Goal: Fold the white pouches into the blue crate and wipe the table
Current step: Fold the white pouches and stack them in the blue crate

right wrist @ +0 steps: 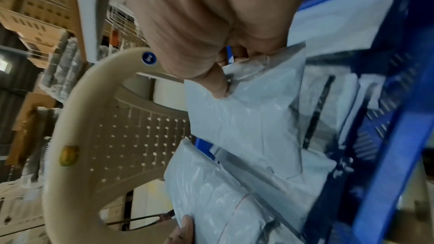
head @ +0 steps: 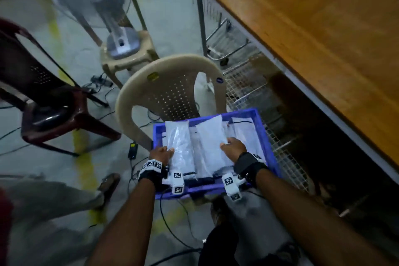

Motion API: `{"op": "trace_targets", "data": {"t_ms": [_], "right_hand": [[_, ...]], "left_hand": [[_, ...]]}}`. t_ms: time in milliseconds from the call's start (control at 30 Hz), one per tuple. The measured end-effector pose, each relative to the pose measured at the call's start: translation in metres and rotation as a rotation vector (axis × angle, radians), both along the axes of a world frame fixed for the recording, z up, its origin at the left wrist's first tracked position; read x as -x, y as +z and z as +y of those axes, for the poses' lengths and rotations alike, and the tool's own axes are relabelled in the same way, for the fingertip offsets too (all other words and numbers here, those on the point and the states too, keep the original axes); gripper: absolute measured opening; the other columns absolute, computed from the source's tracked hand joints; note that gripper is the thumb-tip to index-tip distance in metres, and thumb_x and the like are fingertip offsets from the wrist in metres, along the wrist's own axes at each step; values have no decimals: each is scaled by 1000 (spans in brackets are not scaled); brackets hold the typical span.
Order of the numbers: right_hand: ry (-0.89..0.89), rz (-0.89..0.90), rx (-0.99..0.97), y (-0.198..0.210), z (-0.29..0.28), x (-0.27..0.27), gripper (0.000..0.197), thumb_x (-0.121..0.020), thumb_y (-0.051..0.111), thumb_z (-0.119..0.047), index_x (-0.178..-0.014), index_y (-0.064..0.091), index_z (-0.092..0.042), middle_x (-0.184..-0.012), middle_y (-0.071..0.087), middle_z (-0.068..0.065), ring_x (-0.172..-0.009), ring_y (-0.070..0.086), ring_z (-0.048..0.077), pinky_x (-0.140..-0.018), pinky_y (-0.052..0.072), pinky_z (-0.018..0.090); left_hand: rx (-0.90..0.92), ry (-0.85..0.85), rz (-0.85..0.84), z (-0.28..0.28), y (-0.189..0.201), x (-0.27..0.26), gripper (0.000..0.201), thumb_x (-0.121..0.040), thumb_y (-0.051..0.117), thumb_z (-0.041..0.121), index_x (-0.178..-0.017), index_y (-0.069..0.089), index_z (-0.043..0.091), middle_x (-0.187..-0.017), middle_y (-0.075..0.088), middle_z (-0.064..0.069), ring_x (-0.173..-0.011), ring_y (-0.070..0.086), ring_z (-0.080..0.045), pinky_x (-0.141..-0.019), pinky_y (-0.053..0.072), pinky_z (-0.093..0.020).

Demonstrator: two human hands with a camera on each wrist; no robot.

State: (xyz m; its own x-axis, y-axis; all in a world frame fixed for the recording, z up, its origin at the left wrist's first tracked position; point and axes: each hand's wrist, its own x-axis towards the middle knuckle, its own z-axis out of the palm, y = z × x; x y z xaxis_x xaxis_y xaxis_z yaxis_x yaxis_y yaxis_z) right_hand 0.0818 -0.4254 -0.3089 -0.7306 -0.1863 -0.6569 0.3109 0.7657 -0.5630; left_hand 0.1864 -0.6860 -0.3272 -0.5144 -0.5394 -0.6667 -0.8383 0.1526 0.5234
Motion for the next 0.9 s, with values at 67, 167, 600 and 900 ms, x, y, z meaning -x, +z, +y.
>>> {"op": "trace_targets", "data": {"t_ms": [67,167,600,900], "right_hand": [[49,-46,-28,-16,-16,-6,35,-94,57,-28,-121,62,-6,-128,62,15,-118,56,33,-93,42,30],[75,-84,-65,-44,-35,-14,45,-94,56,-34,-130,57,-7,-138,55,14,-125,52,34,-101,39,31],[-20,108,-47,-89,-59,-24,70,-79,77,-38,-138,48,-15,-131,59,11,-120,55,29,-99,42,30],[780,158,-219,-93,-77,-1,99,-79,79,-28,-155,16,-35,-164,-11,6,-151,-10,27,-121,16,46]], "left_hand": [[24,-32,-63,-14,-19,-4,30,-95,64,27,-119,66,8,-106,57,0,-96,50,-13,-79,35,-20],[51,-58,-148,-25,-38,-3,20,-98,60,29,-79,53,27,-103,49,-1,-96,42,-10,-78,31,-18],[236,-87,79,-11,-57,-17,59,-82,76,15,-138,56,10,-137,59,-14,-123,58,-29,-93,41,-22],[230,-767,-217,0,-76,3,90,-91,68,24,-159,10,19,-165,-11,-11,-153,-6,-31,-121,15,-41]]}}
